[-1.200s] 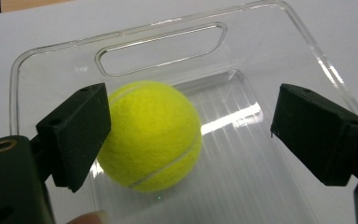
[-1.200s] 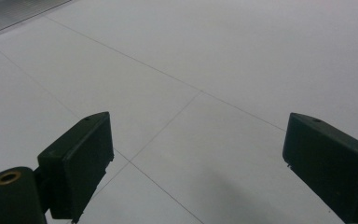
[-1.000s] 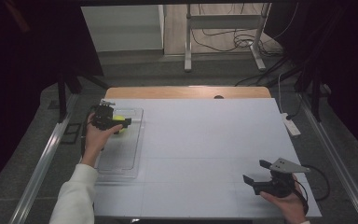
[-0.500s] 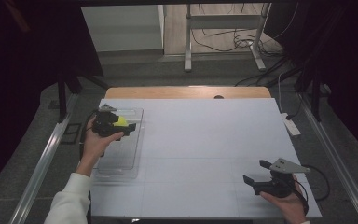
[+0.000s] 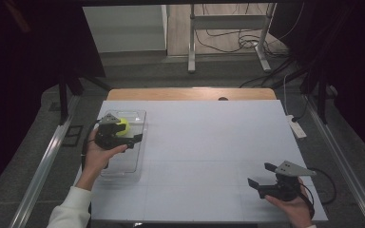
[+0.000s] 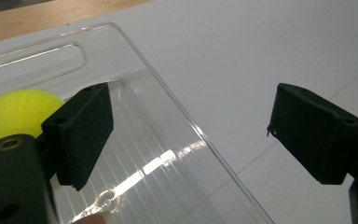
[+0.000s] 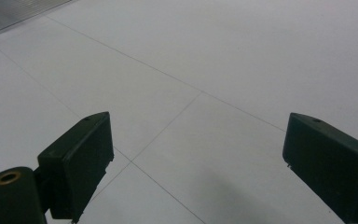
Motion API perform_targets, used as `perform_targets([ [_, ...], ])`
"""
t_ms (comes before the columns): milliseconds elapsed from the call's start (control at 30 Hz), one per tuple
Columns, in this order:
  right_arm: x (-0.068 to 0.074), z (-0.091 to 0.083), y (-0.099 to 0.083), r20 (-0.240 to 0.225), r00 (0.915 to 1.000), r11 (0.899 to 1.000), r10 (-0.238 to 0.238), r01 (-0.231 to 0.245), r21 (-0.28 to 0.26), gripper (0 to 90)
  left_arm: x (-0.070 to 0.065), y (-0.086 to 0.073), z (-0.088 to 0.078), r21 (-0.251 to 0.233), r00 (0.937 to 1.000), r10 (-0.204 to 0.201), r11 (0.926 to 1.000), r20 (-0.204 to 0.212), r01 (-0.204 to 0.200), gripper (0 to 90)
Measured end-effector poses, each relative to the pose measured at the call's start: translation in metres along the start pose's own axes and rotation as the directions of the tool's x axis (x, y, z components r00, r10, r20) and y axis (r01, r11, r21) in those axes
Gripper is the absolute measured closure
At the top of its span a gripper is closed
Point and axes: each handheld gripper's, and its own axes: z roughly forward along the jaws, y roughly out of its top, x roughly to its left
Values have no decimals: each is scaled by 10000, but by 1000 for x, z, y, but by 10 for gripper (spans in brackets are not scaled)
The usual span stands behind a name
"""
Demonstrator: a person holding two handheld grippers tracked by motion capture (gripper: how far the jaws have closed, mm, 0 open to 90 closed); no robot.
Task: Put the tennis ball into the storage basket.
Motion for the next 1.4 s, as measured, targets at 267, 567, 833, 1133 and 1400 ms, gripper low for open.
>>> perform_targets([
  [267,0,0,0,19,10000,10000,-27,27,1,87,-17,-12,-6,-88,9986,380,9993,364,-377,140],
  [567,1,0,0,3,10000,10000,-23,23,6,87,-32,-28,-7,15,9957,605,9982,708,-607,140],
  [833,1,0,0,0,10000,10000,-30,30,4,86,-41,-40,-10,-10,9938,680,9977,885,-682,140],
  [1133,-1,1,0,-3,10000,10000,7,-7,-14,86,-48,-61,-18,-75,9941,703,9975,831,-699,142],
  [1400,-1,1,0,32,10000,10000,22,-22,-10,87,-53,-64,-21,-162,9918,737,9972,1045,-724,140],
])
